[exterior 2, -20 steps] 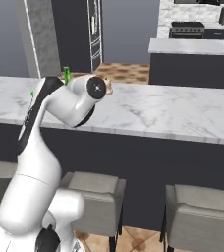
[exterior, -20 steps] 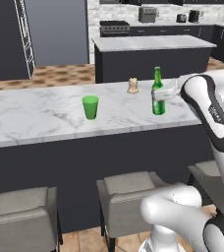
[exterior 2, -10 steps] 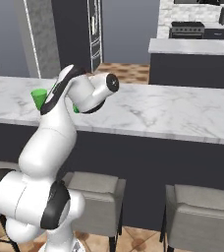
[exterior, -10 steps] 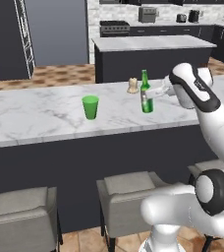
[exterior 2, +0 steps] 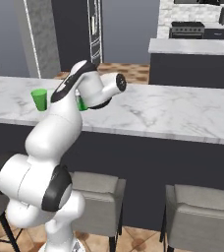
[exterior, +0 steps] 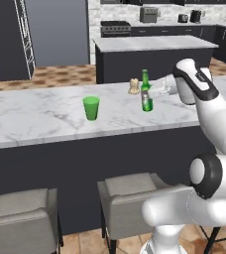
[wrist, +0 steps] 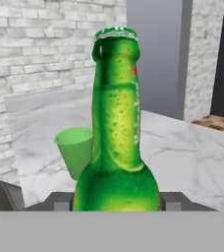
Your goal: Open the cabinet directly in front. Then move the beer and the cup to the dining counter with the candle on it.
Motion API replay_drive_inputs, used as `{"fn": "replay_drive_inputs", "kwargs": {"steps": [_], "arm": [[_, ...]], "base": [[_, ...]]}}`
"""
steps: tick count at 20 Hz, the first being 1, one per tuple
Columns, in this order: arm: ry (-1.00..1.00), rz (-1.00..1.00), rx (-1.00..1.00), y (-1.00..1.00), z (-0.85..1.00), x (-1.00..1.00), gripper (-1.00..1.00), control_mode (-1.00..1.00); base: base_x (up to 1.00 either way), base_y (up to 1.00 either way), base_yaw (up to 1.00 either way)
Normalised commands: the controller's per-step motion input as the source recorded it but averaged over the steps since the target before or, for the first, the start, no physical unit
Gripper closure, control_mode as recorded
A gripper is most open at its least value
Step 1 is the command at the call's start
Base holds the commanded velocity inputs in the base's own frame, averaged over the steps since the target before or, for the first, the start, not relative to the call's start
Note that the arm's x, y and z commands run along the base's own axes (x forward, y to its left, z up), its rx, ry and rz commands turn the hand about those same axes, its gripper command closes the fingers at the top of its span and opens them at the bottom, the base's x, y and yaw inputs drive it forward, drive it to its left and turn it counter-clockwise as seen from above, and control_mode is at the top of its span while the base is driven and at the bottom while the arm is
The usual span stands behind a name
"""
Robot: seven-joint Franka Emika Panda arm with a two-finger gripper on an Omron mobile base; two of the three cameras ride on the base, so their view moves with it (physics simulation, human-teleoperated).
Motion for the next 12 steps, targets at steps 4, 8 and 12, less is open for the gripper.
{"fn": "replay_drive_inputs", "kwargs": {"steps": [4, 8, 12], "arm": [[-0.17, 0.0, 0.04, 0.0, -0.14, 0.0, 1.0, -1.0], [-0.15, 0.0, 0.05, 0.0, -0.1, 0.0, 1.0, -1.0], [-0.07, 0.0, 0.07, 0.0, -0.04, -0.01, 1.0, -1.0]], "base": [[0.0, 0.0, 0.0], [0.0, 0.0, 0.0], [0.0, 0.0, 0.0]]}}
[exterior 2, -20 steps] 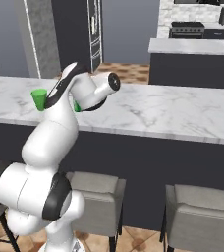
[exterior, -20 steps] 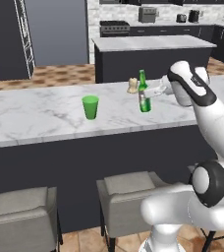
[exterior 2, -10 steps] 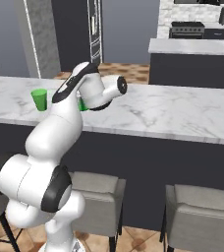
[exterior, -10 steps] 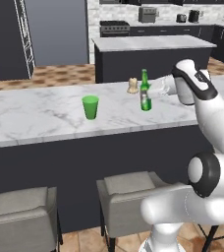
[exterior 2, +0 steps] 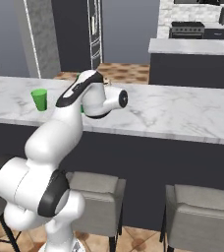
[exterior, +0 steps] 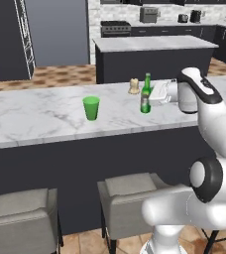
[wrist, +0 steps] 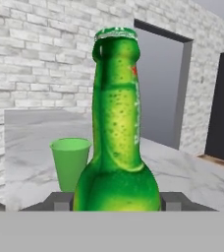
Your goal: Open the cabinet directly in front. Then move the beer and the cup to the dining counter with the candle on it.
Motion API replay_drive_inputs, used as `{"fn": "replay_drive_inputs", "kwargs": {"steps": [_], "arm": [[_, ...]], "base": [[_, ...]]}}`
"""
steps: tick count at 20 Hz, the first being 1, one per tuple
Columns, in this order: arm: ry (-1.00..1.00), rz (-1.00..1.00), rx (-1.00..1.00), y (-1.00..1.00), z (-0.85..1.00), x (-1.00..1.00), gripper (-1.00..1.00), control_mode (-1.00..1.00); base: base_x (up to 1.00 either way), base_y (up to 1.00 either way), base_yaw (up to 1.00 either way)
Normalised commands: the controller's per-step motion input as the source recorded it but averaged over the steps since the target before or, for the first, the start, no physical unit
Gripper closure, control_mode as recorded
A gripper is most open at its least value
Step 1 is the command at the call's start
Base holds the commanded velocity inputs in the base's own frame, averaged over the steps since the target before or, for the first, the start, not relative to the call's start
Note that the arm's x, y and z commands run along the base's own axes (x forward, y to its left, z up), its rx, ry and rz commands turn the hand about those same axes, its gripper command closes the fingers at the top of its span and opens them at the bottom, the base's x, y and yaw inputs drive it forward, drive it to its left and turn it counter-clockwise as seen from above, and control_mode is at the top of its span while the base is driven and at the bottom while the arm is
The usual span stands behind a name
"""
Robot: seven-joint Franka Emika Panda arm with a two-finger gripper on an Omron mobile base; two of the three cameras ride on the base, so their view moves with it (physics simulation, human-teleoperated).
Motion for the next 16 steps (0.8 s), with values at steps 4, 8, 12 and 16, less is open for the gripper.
{"fn": "replay_drive_inputs", "kwargs": {"steps": [4, 8, 12, 16], "arm": [[0.0, 0.0, 0.0, 0.0, 0.0, 0.0, 1.0, -1.0], [0.0, 0.0, 0.0, 0.0, -0.06, 0.06, 1.0, -1.0], [0.0, 0.0, 0.0, 0.0, -0.15, 0.16, 1.0, -1.0], [0.0, 0.0, 0.0, 0.0, -0.18, 0.2, 1.0, -1.0]], "base": [[0.0, 0.0, 0.0], [0.0, 0.0, 0.0], [0.0, 0.0, 0.0], [0.0, 0.0, 0.0]]}}
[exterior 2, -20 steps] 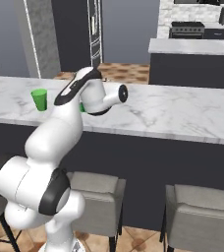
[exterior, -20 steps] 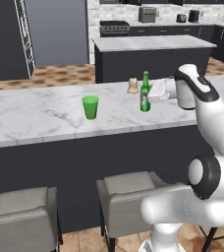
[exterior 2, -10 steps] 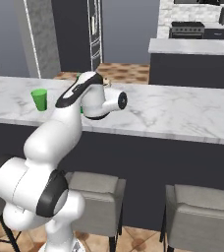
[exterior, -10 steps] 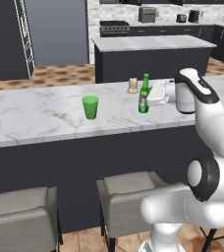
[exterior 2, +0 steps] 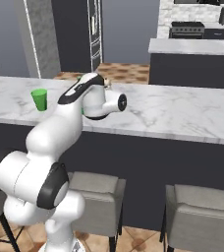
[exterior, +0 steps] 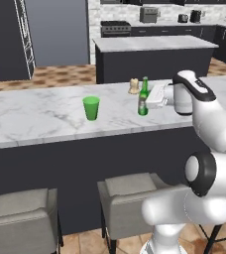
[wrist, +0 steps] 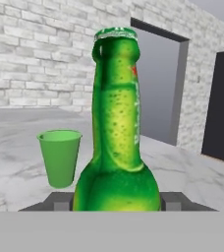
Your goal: Open the cabinet directly in front. Then move the beer and the cup to the dining counter with the candle on it.
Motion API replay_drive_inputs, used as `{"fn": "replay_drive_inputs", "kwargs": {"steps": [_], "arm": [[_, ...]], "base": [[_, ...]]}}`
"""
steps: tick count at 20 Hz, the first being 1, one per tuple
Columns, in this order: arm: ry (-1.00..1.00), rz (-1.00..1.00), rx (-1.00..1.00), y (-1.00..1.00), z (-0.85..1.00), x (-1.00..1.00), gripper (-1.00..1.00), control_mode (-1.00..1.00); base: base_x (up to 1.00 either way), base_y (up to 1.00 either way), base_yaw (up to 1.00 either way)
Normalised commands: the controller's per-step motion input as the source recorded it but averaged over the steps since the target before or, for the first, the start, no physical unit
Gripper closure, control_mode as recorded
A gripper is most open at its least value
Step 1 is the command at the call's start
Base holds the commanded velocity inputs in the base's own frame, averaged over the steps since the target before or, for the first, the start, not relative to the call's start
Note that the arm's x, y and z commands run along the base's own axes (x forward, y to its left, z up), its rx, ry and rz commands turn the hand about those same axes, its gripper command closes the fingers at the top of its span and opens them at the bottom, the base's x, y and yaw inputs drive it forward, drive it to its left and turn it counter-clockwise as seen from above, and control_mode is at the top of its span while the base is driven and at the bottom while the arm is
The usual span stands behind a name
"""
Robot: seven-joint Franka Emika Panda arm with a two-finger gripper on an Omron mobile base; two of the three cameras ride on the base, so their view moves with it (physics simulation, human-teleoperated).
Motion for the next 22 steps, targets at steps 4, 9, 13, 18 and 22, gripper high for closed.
{"fn": "replay_drive_inputs", "kwargs": {"steps": [4, 9, 13, 18, 22], "arm": [[0.0, 0.0, 0.0, 0.0, -0.17, 0.2, 1.0, -1.0], [0.0, 0.0, 0.0, 0.0, -0.19, 0.27, 1.0, -1.0], [0.0, 0.0, 0.0, 0.0, -0.2, 0.36, 1.0, -1.0], [0.0, 0.0, 0.0, 0.0, -0.18, 0.39, 1.0, -1.0], [-0.01, 0.0, 0.0, 0.0, -0.2, 0.21, 1.0, -1.0]], "base": [[0.0, 0.0, 0.0], [0.0, 0.0, 0.0], [0.0, 0.0, 0.0], [0.0, 0.0, 0.0], [0.0, 0.0, 0.0]]}}
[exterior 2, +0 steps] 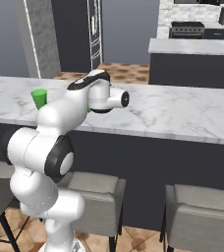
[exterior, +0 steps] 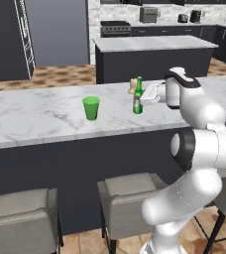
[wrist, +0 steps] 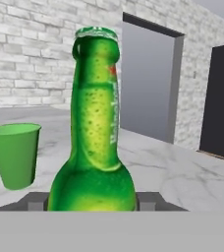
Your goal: Open the cabinet directly in front. Then move the beer and the cup to the dining counter with the candle on it.
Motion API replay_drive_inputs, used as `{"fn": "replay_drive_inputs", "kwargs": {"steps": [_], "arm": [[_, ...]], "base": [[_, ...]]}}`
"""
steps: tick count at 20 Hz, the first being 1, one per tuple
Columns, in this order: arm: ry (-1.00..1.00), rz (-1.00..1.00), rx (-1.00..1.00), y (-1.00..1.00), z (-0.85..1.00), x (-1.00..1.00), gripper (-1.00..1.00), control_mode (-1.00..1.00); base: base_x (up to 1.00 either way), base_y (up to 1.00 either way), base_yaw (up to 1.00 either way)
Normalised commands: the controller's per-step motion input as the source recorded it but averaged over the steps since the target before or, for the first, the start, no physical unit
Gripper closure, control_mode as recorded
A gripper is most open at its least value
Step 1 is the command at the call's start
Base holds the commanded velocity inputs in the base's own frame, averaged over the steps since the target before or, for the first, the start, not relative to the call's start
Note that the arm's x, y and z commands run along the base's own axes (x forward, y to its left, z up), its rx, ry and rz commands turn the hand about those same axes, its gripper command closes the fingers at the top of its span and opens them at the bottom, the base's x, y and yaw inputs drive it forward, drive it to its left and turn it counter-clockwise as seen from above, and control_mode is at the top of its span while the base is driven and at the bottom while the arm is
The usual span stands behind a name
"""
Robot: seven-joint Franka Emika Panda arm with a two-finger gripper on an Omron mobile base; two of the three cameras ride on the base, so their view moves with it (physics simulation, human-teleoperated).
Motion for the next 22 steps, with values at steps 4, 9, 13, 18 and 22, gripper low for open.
{"fn": "replay_drive_inputs", "kwargs": {"steps": [4, 9, 13, 18, 22], "arm": [[-0.05, 0.0, 0.0, 0.0, -0.28, 0.01, 1.0, -1.0], [-0.09, 0.0, 0.0, 0.0, -0.52, 0.0, 1.0, -1.0], [-0.07, 0.0, 0.0, 0.0, -0.56, 0.0, 1.0, -1.0], [-0.05, 0.0, 0.0, 0.0, -0.58, 0.03, 1.0, -1.0], [0.0, 0.0, 0.0, 0.0, -0.1, 0.01, 1.0, -1.0]], "base": [[0.0, 0.0, 0.0], [0.0, 0.0, 0.0], [0.0, 0.0, 0.0], [0.0, 0.0, 0.0], [0.0, 0.0, 0.0]]}}
